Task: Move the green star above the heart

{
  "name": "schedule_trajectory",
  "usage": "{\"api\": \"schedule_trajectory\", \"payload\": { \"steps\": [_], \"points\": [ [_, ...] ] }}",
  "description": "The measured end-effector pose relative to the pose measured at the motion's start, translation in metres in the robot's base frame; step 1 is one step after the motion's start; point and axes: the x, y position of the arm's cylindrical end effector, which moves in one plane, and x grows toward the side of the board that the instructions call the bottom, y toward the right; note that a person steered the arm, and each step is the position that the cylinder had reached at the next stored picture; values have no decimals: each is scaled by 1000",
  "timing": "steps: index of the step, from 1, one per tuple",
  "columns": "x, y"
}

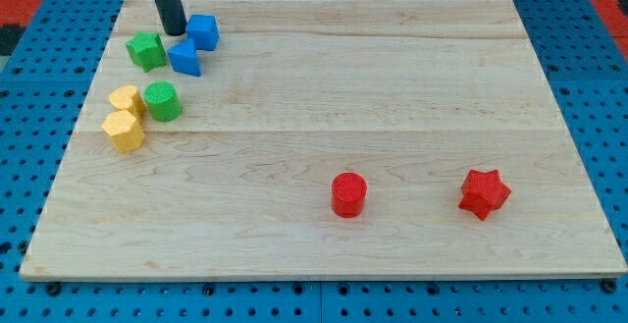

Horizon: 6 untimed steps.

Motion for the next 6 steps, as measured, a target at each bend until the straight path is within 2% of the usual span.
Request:
{"api": "schedule_trajectory", "payload": {
  "steps": [2, 6],
  "points": [
    [62, -18],
    [62, -18]
  ]
}}
